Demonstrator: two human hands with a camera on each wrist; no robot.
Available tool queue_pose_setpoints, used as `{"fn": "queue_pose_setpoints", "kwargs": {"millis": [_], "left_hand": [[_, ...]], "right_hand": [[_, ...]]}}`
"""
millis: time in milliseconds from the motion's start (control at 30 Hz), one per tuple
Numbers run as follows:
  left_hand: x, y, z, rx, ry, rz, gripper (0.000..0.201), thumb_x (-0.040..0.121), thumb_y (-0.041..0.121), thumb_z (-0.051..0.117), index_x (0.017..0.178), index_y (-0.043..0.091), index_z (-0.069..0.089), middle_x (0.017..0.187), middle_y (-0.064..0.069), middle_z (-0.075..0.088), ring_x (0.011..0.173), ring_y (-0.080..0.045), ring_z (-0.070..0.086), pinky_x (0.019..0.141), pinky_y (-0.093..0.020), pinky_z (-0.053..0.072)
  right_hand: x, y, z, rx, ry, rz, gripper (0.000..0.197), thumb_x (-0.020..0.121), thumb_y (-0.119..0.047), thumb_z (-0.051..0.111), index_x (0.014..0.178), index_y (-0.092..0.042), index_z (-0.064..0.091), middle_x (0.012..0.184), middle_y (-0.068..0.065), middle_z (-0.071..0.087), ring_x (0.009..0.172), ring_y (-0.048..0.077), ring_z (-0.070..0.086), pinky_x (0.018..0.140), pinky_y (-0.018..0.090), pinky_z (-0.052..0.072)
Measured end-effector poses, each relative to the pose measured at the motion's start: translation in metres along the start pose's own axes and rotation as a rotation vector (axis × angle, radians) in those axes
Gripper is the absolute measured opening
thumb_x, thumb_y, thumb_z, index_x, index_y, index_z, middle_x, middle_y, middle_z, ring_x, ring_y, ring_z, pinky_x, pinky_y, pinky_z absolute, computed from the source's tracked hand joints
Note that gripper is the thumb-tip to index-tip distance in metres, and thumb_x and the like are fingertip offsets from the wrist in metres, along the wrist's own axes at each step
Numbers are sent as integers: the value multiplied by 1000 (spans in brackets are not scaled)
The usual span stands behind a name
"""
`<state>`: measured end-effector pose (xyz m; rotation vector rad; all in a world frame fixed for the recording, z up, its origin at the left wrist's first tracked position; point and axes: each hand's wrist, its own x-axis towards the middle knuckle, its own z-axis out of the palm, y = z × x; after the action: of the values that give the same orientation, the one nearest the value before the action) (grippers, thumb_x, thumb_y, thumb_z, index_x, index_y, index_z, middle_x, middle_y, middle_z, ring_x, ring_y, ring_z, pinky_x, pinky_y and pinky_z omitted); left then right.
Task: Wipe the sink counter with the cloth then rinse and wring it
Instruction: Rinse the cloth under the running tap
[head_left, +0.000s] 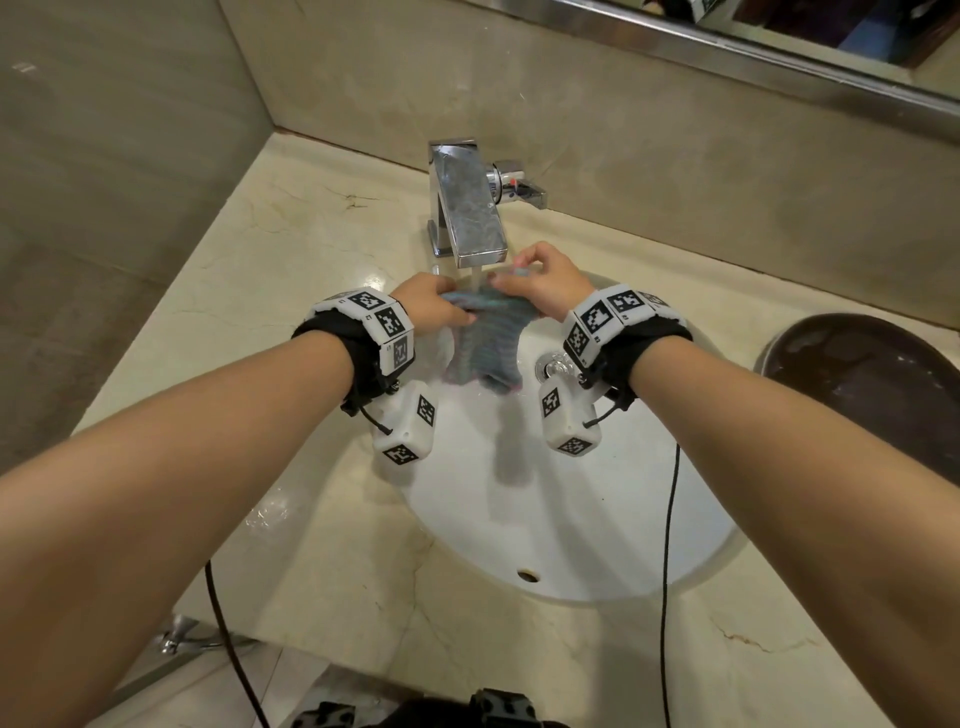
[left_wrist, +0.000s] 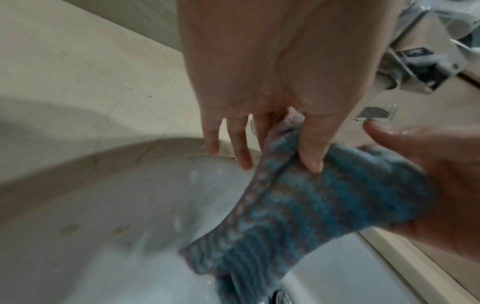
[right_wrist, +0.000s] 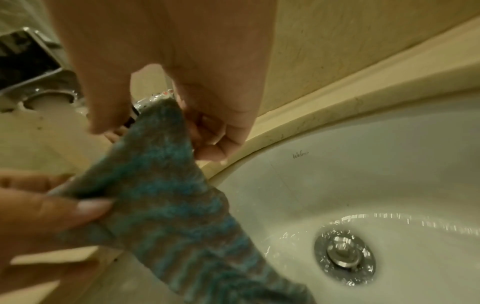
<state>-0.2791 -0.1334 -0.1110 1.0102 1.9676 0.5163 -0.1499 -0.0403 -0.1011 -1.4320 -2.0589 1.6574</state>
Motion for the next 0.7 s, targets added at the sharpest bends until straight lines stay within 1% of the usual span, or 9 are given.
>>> {"fn": "queue_pose_setpoints", "kwargs": {"millis": [67,100,200,267,333,400,533,633,700], "left_hand": [[-1,2,-1,2,31,17,33,87,17,62,114,-2,59,96,-9,54,87,-18,48,61,-19,36],[-1,3,-1,-15,33,14,33,87,16,62,113,-4,58,94,-10,54,85,-17,48,57,-17,34],[-2,6,1,-107,13,2,32,86,12,62,114,-2,57,88,-8,60,71,-15,54,52,-11,43],[-5,6,2,-158,-3,7,34,84,12,66,115,3,55,86,-2,60,71,-14,57,52,-11,48],[-8,3,4,-170,-56,11,40,80,11,70,117,6,56,103,-6,64,87,-19,60,69,-19,50],[-10,0,7,-94,-106,3,46,79,11,72,122,6,56,112,-8,64,99,-22,60,82,-26,46],[-10,-1,9,126,-21,-47,34,83,19,68,112,1,63,93,-7,58,90,-24,56,69,-24,39],[-5,-4,5,84,-18,-27,30,85,19,65,111,5,62,103,-8,61,101,-25,58,82,-27,43],[-4,-4,2,91,24,-4,16,85,19,64,97,8,61,97,-8,59,97,-25,57,80,-27,40]], "right_hand": [[-4,-1,-2,-144,-97,-40,45,77,-30,75,113,-15,53,103,-2,53,88,13,53,58,18,43],[-5,0,-2,-206,-130,-49,49,76,-30,75,117,-12,55,105,-2,53,91,13,52,60,17,42],[-7,0,-1,-207,-138,-53,13,80,-19,73,84,-10,64,73,-1,55,67,10,50,61,20,39],[-7,-1,-2,-144,-100,-40,18,83,-15,69,69,-11,58,63,-2,51,59,8,47,63,20,40],[-6,-2,-2,-84,-66,-36,31,86,-15,65,58,-15,51,60,-3,50,58,8,47,61,18,39],[-5,-3,-4,-45,-27,-24,36,85,-13,64,52,-17,50,57,-4,52,59,9,48,62,18,39],[-5,-3,-2,21,-32,-15,34,83,-13,63,52,-16,51,56,1,51,57,14,48,57,20,40],[-6,-3,-2,18,-17,11,29,86,-20,61,59,-18,54,64,2,53,60,12,49,56,20,40],[-7,-1,-5,-16,11,15,33,88,-26,62,59,-19,48,62,-1,49,59,10,47,53,17,38]]}}
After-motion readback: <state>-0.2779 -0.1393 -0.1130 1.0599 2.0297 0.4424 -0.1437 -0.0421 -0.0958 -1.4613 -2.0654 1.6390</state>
